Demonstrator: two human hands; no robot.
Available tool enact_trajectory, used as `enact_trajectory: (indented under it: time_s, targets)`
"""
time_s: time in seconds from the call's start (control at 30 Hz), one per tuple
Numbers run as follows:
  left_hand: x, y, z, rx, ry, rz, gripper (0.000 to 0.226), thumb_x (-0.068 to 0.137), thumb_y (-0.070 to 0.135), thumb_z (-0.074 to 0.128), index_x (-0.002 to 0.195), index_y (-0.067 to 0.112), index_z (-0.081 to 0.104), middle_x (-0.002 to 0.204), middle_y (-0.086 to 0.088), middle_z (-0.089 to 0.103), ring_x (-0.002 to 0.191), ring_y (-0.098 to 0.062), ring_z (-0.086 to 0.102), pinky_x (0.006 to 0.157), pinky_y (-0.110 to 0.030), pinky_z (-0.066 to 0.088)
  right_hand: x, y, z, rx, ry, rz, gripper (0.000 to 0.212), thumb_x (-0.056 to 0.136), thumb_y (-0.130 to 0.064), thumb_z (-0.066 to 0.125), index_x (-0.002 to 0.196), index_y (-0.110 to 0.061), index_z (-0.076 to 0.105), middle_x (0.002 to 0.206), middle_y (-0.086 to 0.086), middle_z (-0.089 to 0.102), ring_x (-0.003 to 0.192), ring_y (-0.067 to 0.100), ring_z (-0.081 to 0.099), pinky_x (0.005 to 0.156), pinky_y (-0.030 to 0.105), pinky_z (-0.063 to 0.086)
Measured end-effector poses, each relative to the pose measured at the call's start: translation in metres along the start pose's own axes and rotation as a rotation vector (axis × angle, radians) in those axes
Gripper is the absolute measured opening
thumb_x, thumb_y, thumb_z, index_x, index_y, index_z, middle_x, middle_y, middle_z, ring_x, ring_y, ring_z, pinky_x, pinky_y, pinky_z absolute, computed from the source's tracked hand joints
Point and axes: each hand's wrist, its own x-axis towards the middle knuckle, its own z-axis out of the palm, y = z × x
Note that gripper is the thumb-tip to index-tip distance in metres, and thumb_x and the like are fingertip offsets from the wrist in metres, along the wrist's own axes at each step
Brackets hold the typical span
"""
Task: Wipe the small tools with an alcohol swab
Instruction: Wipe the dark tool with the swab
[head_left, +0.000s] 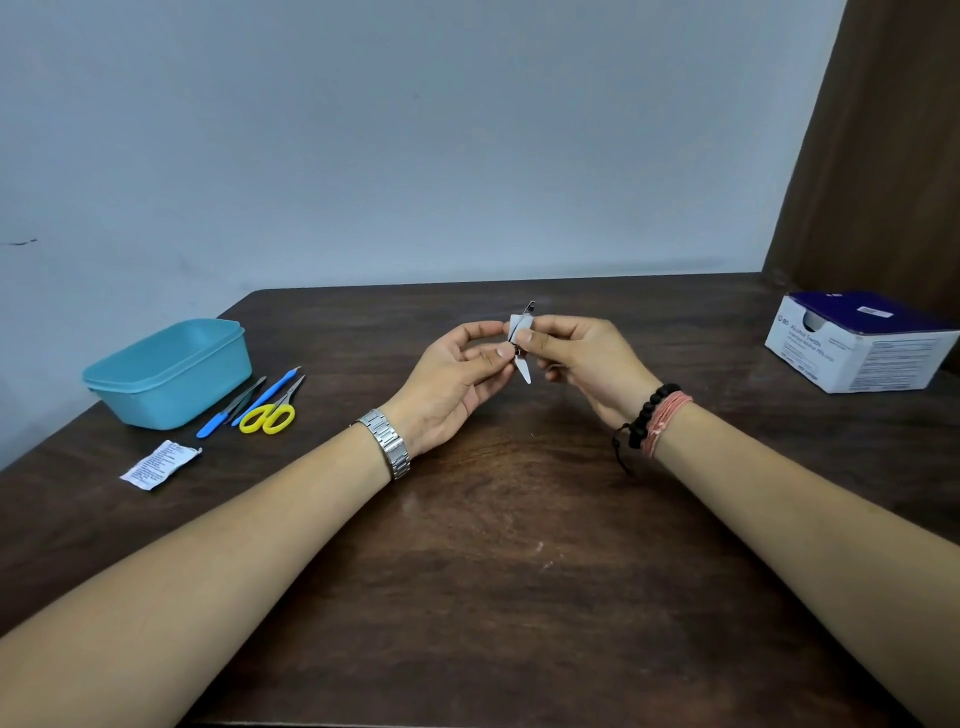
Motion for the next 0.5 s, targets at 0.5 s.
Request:
enact_trajectory:
  time_s: [0.5]
  targets:
    - [-0.0015, 0.0024, 0.0010, 0.034, -0.028, -0.067, 0.027, 0.093, 0.003, 0.059, 0.119, 0.013, 0.058, 0.093, -0.003, 0.073, 0.083, -0.012, 0.070, 0.071, -0.022, 0.058, -0.0022, -0.0043, 0.0016, 0.039, -0.010, -0.015, 0.019, 0.089, -0.016, 0.069, 0.106, -0.010, 0.074, 0.068, -0.014, 0.066, 0.057, -0.001, 0.051, 0.064, 0.022, 0.040]
